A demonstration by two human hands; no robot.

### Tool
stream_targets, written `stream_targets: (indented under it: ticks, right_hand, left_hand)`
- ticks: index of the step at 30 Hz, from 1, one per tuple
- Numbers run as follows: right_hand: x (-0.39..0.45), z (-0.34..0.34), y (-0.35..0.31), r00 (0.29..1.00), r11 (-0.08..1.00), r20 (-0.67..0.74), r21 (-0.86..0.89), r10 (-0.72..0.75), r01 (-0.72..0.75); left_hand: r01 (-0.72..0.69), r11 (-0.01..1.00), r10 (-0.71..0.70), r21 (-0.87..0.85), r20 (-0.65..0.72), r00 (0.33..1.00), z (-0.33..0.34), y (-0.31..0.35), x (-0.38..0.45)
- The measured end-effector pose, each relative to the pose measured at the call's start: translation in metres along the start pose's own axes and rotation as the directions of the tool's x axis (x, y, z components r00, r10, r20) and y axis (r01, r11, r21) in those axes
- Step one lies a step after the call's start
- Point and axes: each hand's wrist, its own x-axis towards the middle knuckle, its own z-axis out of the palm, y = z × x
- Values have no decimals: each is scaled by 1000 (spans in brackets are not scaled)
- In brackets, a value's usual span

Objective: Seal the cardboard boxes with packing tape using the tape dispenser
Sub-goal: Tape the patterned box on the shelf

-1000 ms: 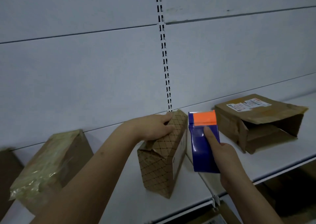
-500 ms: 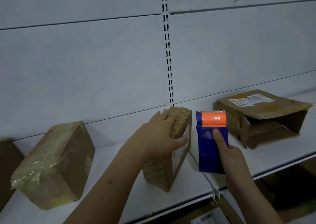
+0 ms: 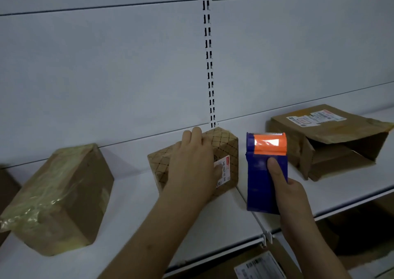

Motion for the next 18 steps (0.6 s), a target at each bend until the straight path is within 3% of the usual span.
stream_targets:
  ticks: [3,5,12,18]
  right_hand:
    - [0,2,0,1000,1000,-12,-5,-7,7]
    - [3,2,-1,999,1000,-31,20,18,-18]
    - [9,-8,-6,993,989,-25,98,113,-110]
    - [-5,-12,-19,989,987,12,62,147,-147]
  left_hand:
    - [58,996,-75,-73,-267,961,24,13,-7]
    - [37,995,-65,-88,-343,937,36,7,-6]
    - [-87,994,64,-63,-301,952,37,-13,-6]
    - [-265,954,203,-137,-352,914,29,-53,-4]
